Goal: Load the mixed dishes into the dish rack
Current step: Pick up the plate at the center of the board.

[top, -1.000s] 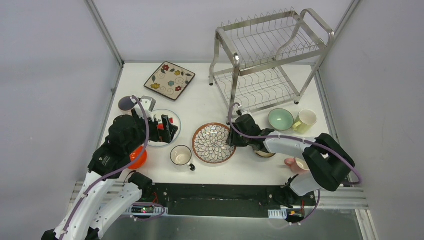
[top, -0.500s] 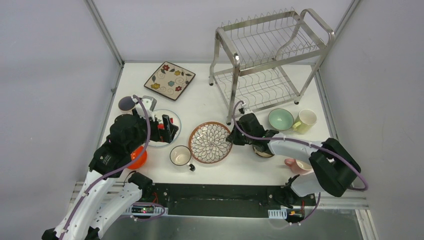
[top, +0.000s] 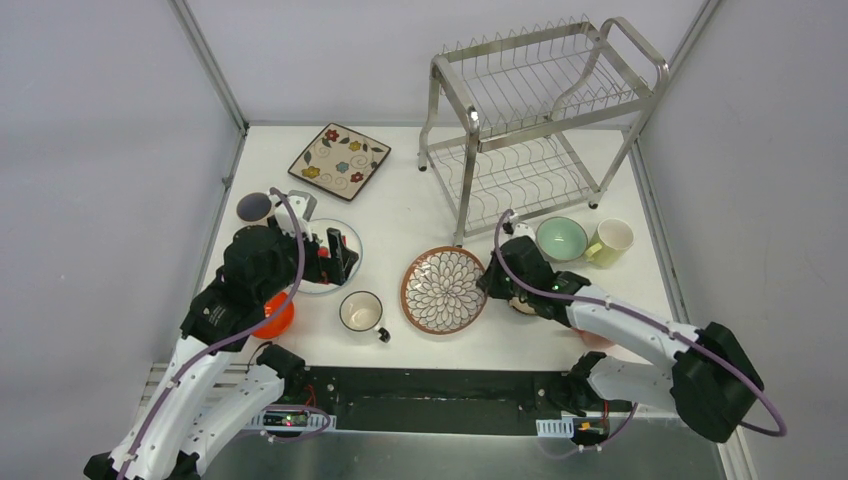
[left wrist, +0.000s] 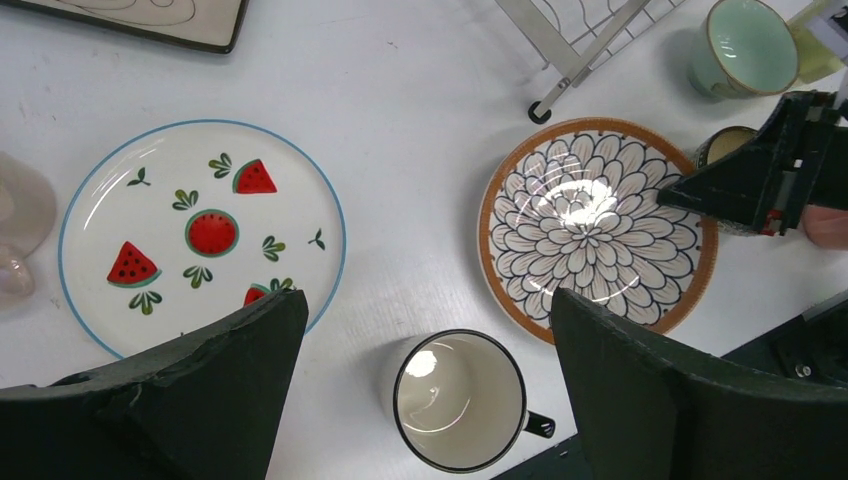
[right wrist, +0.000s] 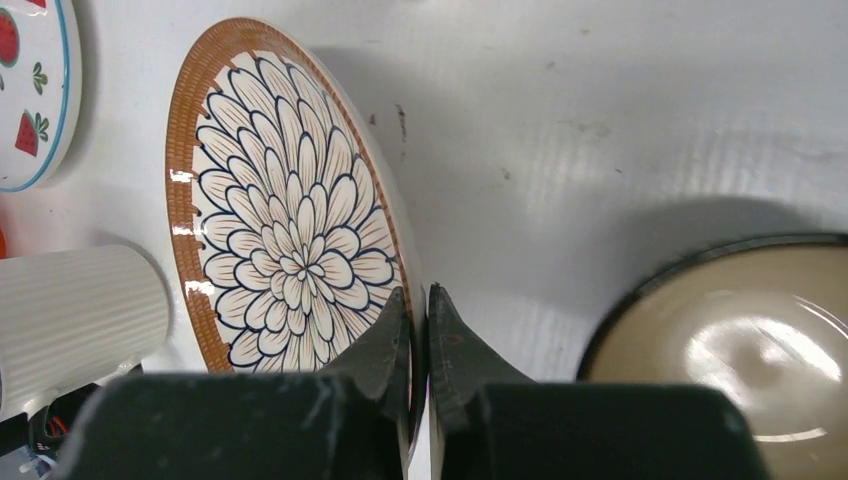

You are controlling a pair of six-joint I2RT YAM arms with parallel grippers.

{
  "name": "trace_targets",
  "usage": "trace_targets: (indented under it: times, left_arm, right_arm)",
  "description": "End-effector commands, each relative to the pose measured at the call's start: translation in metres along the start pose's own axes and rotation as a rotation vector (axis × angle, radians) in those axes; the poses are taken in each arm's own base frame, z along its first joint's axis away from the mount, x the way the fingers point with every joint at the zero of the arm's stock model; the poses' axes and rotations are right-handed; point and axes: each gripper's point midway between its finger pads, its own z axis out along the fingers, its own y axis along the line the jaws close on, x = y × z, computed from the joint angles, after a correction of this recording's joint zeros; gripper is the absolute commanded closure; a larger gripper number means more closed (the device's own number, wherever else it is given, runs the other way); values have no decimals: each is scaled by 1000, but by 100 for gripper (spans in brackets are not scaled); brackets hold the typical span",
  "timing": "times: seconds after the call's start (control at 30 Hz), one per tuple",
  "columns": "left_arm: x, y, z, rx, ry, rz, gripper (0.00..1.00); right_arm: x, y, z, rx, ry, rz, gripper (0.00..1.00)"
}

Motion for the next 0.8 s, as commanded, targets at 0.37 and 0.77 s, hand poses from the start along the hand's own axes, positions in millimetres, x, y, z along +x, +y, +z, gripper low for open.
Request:
trace_targets:
  times: [0.37, 0.77]
  left_arm:
    - [-2, -1, 8, 5, 10, -15, 4]
    - [2, -16, 16, 72, 68, -46, 2]
  right_arm:
    - [-49, 35, -71, -175, -198, 113, 100]
    - [-57, 74, -109, -361, -168, 104, 100]
